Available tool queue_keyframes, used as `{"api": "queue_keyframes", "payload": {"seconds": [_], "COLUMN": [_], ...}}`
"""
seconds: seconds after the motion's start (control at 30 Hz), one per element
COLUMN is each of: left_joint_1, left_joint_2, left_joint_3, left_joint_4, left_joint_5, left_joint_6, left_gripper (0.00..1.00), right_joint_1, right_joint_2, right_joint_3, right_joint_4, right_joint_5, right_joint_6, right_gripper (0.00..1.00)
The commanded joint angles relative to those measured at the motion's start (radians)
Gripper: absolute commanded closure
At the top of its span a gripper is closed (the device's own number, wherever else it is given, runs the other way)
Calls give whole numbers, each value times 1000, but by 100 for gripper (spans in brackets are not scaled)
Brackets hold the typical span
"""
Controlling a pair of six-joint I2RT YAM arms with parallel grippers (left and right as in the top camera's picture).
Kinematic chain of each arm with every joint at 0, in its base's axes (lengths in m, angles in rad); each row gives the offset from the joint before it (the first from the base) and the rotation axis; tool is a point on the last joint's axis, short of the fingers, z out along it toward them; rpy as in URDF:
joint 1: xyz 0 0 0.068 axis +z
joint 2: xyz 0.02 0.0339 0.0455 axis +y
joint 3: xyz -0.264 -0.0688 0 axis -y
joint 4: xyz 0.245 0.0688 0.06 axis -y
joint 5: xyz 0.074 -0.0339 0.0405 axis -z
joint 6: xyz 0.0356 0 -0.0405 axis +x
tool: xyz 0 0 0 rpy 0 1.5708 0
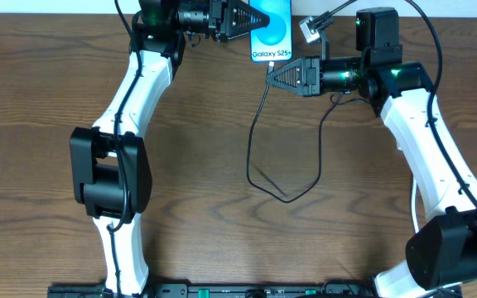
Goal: Plug charger to phone and switch on socket
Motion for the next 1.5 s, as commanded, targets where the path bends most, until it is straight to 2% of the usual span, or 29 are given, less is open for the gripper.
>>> {"api": "queue_keyframes", "payload": {"seconds": [0.0, 0.17, 0.47, 0.53, 1.47], "left_joint_1": [0, 0, 0, 0, 0], "left_joint_2": [-39, -39, -39, -39, -39], "left_joint_3": [15, 15, 15, 15, 16], "left_joint_4": [11, 11, 11, 11, 11], "left_joint_5": [36, 36, 36, 36, 36], "left_joint_6": [0, 0, 0, 0, 0], "left_gripper": [93, 93, 93, 93, 93], "right_joint_1": [-21, -21, -30, -29, 13], "right_joint_2": [0, 0, 0, 0, 0], "right_joint_3": [3, 3, 3, 3, 3], "right_joint_4": [13, 12, 12, 13, -27], "right_joint_5": [-6, -6, -6, -6, -12], "right_joint_6": [10, 10, 10, 10, -29], "right_gripper": [98, 95, 96, 99, 99]}}
